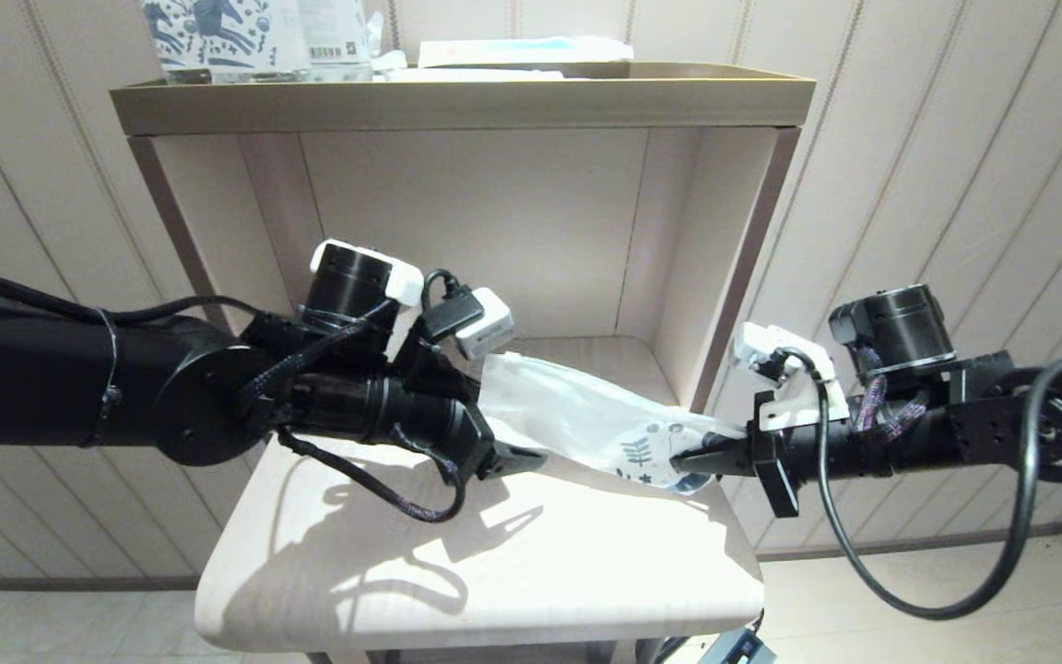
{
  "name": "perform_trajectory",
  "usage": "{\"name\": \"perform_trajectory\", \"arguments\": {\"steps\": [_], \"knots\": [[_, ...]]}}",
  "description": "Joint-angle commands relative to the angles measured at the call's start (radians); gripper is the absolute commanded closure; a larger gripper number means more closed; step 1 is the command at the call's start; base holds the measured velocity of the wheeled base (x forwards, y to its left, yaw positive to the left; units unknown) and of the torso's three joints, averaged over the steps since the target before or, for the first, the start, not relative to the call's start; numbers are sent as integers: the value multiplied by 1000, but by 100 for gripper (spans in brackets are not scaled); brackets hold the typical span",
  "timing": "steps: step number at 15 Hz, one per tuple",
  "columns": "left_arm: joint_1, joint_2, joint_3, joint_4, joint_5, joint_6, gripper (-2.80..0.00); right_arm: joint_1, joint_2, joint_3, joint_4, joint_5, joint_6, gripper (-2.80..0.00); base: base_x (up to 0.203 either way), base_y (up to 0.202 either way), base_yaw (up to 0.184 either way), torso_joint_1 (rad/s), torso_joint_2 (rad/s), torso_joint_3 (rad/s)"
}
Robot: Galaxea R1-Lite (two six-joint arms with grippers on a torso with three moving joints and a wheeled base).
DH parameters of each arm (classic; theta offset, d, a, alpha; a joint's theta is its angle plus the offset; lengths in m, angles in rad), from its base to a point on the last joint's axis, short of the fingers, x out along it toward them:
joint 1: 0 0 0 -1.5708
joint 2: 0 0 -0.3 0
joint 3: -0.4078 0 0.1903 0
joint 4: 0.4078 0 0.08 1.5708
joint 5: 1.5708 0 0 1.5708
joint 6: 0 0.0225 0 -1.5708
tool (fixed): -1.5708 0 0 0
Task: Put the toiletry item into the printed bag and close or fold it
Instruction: Hand it to the other hand
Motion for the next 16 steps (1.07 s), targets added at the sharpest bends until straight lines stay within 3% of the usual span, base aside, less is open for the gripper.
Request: {"name": "perform_trajectory", "arguments": {"steps": [1,3,8,10,13,16], "knots": [[52,-37,25,-1,-19,30,-280,-7,-12,-29,82,13,-4,0,0,0,0,0,0,0],[103,-58,49,-1,-62,77,-280,-13,-26,-67,169,13,-10,0,0,0,0,0,0,0],[212,-110,63,-1,-261,86,-280,-13,-60,-73,218,15,-52,0,0,0,0,0,0,0],[215,-99,49,4,-338,85,-280,32,-77,-75,243,15,-77,0,0,0,0,0,0,0],[214,-81,44,-1,-364,87,-280,73,-79,-123,324,14,-93,0,0,0,0,0,0,0],[230,-78,48,-3,-479,88,-280,94,-78,-213,456,12,-120,0,0,0,0,0,0,0]]}}
